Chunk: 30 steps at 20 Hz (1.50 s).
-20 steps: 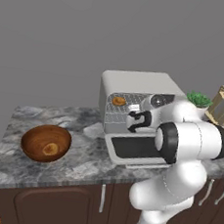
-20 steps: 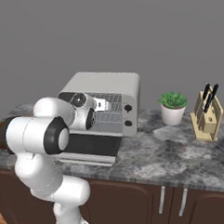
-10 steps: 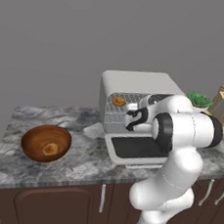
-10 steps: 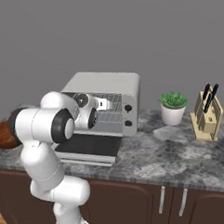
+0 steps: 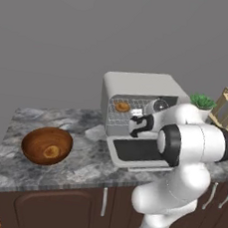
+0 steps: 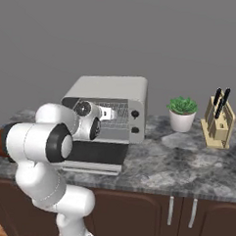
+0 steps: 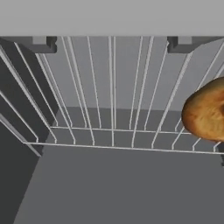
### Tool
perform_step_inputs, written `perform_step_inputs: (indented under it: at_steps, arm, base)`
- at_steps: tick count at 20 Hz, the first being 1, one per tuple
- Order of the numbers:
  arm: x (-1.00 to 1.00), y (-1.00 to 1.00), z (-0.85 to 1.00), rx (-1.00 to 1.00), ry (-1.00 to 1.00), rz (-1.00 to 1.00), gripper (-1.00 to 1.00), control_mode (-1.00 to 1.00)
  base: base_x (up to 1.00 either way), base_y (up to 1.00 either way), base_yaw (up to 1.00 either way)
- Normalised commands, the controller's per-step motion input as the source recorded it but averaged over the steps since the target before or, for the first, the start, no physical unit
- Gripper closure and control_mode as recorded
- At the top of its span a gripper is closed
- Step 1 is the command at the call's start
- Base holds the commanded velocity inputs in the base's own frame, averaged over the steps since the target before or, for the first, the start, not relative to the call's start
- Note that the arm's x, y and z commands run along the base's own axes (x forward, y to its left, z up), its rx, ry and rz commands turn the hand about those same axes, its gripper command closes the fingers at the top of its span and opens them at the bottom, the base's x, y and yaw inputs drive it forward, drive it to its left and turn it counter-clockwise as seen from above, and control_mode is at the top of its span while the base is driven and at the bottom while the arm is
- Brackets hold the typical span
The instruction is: Pick up the heated bread from the toaster oven and place it in the bowl. Then move the bread bowl to the dining counter.
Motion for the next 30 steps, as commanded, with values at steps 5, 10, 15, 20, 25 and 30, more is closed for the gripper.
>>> perform_step_inputs:
  at_steps: [5, 10, 15, 20, 25, 30]
  arm:
    - [-1.00, 0.00, -0.30, 0.00, 0.10, -0.01, -1.00, -1.00]
    - [-1.00, 0.00, -0.13, 0.00, 0.20, 0.00, -1.00, -1.00]
    - [-0.99, 0.00, -0.11, 0.00, 0.26, 0.00, -1.00, -1.00]
    - [-0.11, 0.10, -0.07, 0.02, 0.07, 0.00, -1.00, -1.00]
    - [0.07, 0.32, 0.61, 0.00, -0.10, 0.00, -1.00, -1.00]
    - [0.14, 0.46, 0.39, 0.00, -0.01, 0.00, -1.00, -1.00]
  base:
    - [0.00, 0.00, 0.00]
    - [0.00, 0.00, 0.00]
    - [0.00, 0.00, 0.00]
    - [0.00, 0.00, 0.00]
    - [0.00, 0.00, 0.00]
    - [0.00, 0.00, 0.00]
